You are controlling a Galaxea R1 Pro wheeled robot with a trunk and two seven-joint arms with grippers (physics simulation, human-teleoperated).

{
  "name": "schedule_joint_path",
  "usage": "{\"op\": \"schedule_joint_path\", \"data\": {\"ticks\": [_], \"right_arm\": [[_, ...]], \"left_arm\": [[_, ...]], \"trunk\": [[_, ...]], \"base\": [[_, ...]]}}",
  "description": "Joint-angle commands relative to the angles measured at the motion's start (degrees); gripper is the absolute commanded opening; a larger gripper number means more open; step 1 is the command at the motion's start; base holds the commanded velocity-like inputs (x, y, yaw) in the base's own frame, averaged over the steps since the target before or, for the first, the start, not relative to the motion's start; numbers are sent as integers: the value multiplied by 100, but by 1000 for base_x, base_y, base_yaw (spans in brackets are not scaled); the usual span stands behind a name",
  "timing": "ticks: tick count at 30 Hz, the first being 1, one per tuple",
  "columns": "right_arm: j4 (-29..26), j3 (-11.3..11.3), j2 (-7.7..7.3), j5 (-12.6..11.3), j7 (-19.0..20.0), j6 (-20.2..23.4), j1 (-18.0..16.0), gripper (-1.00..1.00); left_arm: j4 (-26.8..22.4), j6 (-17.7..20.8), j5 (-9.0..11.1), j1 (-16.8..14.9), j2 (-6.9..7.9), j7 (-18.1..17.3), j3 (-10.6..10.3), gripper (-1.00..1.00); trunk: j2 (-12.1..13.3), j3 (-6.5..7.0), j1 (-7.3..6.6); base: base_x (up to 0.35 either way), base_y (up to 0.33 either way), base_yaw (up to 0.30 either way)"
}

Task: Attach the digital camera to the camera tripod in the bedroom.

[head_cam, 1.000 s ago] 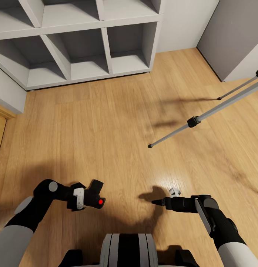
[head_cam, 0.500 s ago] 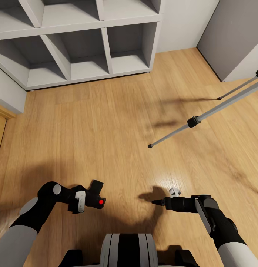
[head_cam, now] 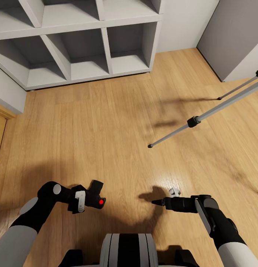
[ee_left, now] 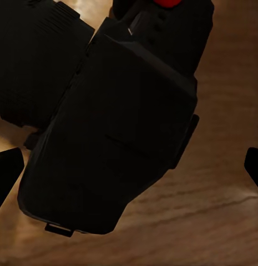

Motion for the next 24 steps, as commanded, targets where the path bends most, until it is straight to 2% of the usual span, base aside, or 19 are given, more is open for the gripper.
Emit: {"op": "schedule_joint_path", "data": {"ticks": [1,7,9,12,15,19,24], "right_arm": [[-2,-5,1,-35,-7,45,-2,100],[-3,-5,3,-37,-9,19,-2,100],[5,-5,6,-43,-9,-151,-2,100],[5,-5,7,-44,-9,-186,-2,100],[6,-5,7,-45,-9,-202,-2,100],[6,-5,7,-45,-10,-207,-2,100],[6,-5,7,-45,-3,-210,-2,100]], "left_arm": [[-5,-48,-30,-2,3,-3,-10,100],[-4,-47,-31,-2,3,-1,-10,100],[-4,-47,-56,-2,-1,1,-10,100],[-7,-47,-162,-2,-4,50,-10,100],[5,-47,-359,-2,-9,160,-5,100],[15,-47,-471,-2,-37,257,-3,100],[42,-32,-631,-2,-88,633,-2,100]], "trunk": [[-1,-3,-1],[-1,-3,-1],[-1,-3,-1],[-1,-3,-1],[-1,-3,-1],[-1,-3,-1],[-1,-3,-1]], "base": [[0,0,0],[0,0,0],[0,0,0],[0,0,0],[0,0,0],[0,0,0],[0,0,0]]}}
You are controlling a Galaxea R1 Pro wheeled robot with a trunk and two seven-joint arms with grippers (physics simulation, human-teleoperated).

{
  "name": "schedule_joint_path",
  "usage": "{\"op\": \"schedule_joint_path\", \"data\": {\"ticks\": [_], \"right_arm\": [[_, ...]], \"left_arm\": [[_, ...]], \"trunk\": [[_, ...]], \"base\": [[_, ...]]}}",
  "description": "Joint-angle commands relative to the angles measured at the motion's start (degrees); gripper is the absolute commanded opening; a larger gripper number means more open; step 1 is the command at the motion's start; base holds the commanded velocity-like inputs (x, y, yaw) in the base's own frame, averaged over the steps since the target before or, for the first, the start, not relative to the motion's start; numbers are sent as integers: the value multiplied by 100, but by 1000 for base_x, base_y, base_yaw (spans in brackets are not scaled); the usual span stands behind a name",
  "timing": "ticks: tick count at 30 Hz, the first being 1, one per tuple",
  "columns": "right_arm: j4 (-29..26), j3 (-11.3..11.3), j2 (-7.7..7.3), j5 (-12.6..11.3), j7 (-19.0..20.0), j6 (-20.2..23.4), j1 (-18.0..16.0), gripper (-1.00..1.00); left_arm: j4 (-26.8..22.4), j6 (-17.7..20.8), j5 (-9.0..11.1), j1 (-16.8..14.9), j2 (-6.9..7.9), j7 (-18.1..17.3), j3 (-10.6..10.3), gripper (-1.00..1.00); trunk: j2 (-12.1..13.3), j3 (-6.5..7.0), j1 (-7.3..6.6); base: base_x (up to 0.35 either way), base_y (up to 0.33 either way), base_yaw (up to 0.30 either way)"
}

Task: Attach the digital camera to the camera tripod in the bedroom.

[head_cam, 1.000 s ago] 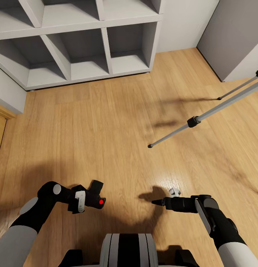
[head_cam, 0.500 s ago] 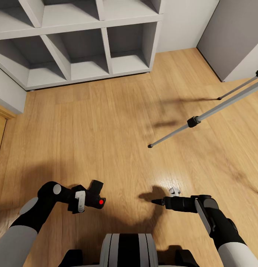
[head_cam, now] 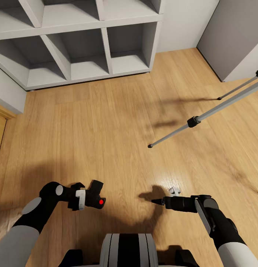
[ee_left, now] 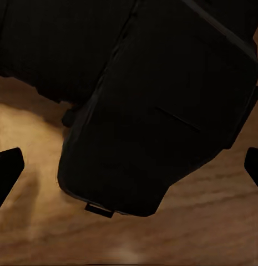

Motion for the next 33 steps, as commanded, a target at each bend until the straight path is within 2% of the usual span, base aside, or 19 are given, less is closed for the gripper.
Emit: {"op": "schedule_joint_path", "data": {"ticks": [1,8,24,29,33], "right_arm": [[-2,-4,0,-35,-5,46,-2,100],[-2,-4,0,-35,4,46,-2,100],[-2,-4,0,-44,23,46,-2,100],[-2,-4,0,-44,31,46,-2,100],[-2,-4,-2,-44,37,46,-2,100]], "left_arm": [[0,-45,-60,-2,-1,23,-10,100],[78,-37,-262,-2,-103,143,-15,100],[148,-36,-281,-2,-302,198,-19,100],[330,-19,-317,-2,-323,651,-22,100],[503,-15,-412,-2,-341,857,-20,100]], "trunk": [[-1,-3,-1],[-1,-3,-1],[-1,-3,-1],[-1,-3,-1],[-1,-3,-1]], "base": [[0,0,0],[0,0,0],[0,0,0],[0,0,0],[0,0,0]]}}
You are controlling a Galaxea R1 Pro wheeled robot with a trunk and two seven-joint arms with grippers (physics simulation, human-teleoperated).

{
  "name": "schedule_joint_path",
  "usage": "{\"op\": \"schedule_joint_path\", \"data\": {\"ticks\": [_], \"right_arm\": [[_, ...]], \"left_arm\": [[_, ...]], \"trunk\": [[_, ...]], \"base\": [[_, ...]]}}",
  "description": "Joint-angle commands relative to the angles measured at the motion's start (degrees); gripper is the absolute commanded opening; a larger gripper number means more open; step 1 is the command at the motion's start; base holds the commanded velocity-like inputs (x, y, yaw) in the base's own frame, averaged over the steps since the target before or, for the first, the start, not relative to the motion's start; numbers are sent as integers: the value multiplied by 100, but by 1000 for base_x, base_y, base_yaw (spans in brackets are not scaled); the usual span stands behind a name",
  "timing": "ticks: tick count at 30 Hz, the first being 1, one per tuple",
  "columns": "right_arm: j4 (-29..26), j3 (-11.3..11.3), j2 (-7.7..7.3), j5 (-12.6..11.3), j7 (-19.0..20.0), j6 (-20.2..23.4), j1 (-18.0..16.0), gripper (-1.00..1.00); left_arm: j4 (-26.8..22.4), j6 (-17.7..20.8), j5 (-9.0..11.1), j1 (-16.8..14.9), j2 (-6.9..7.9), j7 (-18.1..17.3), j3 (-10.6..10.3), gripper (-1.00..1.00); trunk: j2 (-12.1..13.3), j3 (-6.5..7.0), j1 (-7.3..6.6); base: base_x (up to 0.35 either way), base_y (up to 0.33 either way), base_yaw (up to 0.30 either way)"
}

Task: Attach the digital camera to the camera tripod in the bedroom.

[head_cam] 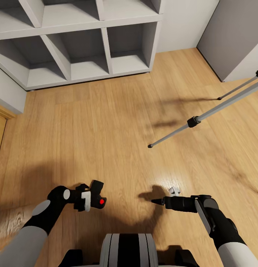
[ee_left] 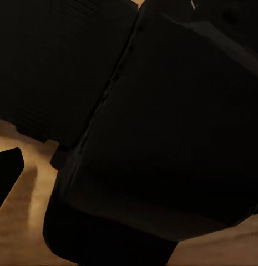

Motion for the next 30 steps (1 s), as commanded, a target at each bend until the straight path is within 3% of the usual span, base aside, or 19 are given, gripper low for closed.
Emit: {"op": "schedule_joint_path", "data": {"ticks": [1,4,5,19,23,24,25,28,29,30], "right_arm": [[-1,-4,0,-36,-4,46,-2,100],[-1,-4,1,-36,-2,48,-2,100],[-1,-4,1,-36,-2,49,-2,100],[-1,-4,0,-32,4,55,-2,100],[-1,-4,1,-29,0,55,-2,100],[-1,-4,1,-28,-4,55,-2,100],[-1,-4,1,-33,-8,55,-2,100],[-1,-4,1,-35,-16,55,-2,100],[-1,3,13,-32,-28,46,-2,100],[-1,3,14,-31,-28,46,-2,100]], "left_arm": [[63,-48,-86,-1,-23,36,-13,100],[202,-69,-228,-1,-93,101,-13,100],[208,-70,-240,-1,-99,104,-12,-100],[54,-106,-266,-1,-255,104,-3,-100],[-345,-111,-230,-1,-264,-10,7,-100],[-598,-104,-222,-1,-276,-94,12,-100],[-1386,-64,-161,-1,-415,-511,15,-100],[-2215,170,186,-1,-771,-1445,36,-100],[-2810,2757,5151,-1,-1067,-3537,1030,-100],[-2754,2790,5375,-1,-1074,-3537,1038,-100]], "trunk": [[-1,-3,-1],[-1,-3,-1],[-1,-3,-1],[-1,-3,-1],[-1,-3,-1],[-1,-3,-1],[-1,-3,-1],[-1,-3,-1],[-1,-3,-1],[-1,-3,-1]], "base": [[0,0,0],[0,0,0],[0,0,0],[0,0,0],[0,0,0],[0,0,0],[0,0,0],[0,0,0],[0,0,0],[0,0,0]]}}
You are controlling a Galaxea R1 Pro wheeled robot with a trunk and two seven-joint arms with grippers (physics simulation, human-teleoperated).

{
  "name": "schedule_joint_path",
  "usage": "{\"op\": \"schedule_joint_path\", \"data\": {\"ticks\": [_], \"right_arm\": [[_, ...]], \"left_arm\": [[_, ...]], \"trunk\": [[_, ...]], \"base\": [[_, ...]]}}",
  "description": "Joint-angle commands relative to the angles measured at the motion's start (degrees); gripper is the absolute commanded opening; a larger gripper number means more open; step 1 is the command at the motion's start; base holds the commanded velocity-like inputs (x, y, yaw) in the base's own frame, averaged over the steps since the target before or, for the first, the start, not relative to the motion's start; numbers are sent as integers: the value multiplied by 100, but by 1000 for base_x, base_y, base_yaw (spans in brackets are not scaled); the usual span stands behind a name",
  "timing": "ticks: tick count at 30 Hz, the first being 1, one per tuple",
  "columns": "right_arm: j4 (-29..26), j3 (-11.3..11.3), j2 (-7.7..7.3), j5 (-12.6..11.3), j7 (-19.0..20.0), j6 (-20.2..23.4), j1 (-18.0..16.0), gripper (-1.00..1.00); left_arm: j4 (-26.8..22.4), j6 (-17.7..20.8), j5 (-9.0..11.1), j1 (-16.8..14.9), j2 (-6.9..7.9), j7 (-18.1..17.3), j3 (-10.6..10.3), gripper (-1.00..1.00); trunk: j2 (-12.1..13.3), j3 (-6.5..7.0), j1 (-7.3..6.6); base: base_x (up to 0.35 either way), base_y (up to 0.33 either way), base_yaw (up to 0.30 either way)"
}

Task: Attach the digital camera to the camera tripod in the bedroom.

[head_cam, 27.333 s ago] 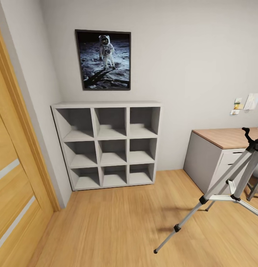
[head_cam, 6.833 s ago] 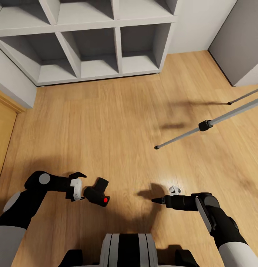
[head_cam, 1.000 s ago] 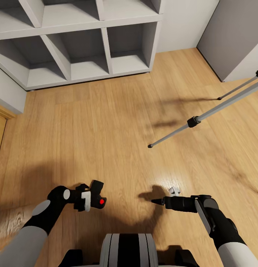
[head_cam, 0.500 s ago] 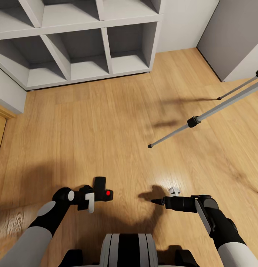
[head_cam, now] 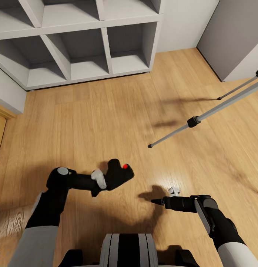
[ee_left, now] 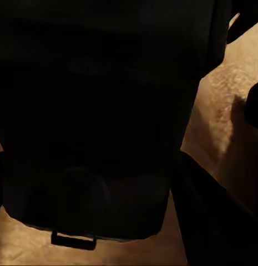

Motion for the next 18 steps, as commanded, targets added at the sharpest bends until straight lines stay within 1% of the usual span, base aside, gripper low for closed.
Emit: {"op": "schedule_joint_path", "data": {"ticks": [1,2,3,4,5,6,8,9,11,12,14,15,16,17,18], "right_arm": [[-1,-4,3,-35,-5,46,-2,100],[-1,-3,5,-34,-5,46,-2,100],[-1,-3,8,-34,-2,46,-2,100],[-1,-3,10,-33,0,46,-2,100],[-1,-3,11,-31,1,46,-2,100],[-1,-3,12,-29,2,46,-2,100],[-1,-3,12,-27,2,46,-2,100],[-1,1,13,-25,3,46,-2,100],[-1,0,13,-24,3,46,-2,100],[-1,-1,13,-24,3,46,-2,100],[-1,2,14,-24,3,46,-2,100],[-1,3,14,-24,3,46,-2,100],[-1,2,14,-24,3,46,-2,100],[-1,3,13,-24,5,46,-2,100],[-1,3,13,-24,4,46,-2,100]], "left_arm": [[142,124,3775,-6,-25,-65,24,-100],[235,144,3963,-7,-35,-65,26,-100],[471,170,4333,-8,-65,-61,27,-100],[930,159,4854,-8,-108,-51,28,-100],[1097,154,5013,-7,-116,-49,30,-100],[1427,143,5304,-6,-128,-45,32,-100],[1726,133,5553,-7,-137,-43,37,-100],[2257,90,5987,-8,-165,-45,38,-100],[2370,13,6102,-7,-198,-46,27,-100],[2453,-107,6204,-6,-264,-56,16,-100],[2746,-366,6397,-9,-464,-100,-49,-100],[2816,-405,6429,-10,-497,-107,-88,-100],[2938,-463,6474,-11,-548,-117,-196,-100],[2994,-485,6492,-10,-567,-121,-260,-100],[3102,-522,6516,-10,-593,-125,-391,-100]], "trunk": [[-1,-3,-1],[-1,-3,-1],[-1,-3,-1],[-1,-3,-1],[-1,-3,-1],[-1,-3,-1],[-1,-3,-1],[-1,-3,-1],[-1,-3,-1],[-1,-3,-1],[-1,-3,-1],[-1,-3,-1],[-1,-3,-1],[-1,-3,-1],[-1,-3,-1]], "base": [[0,0,0],[0,0,0],[0,0,0],[0,0,0],[0,0,0],[0,0,0],[0,0,0],[0,0,0],[0,0,0],[0,0,0],[0,0,0],[0,0,0],[0,0,0],[0,0,0],[0,0,0]]}}
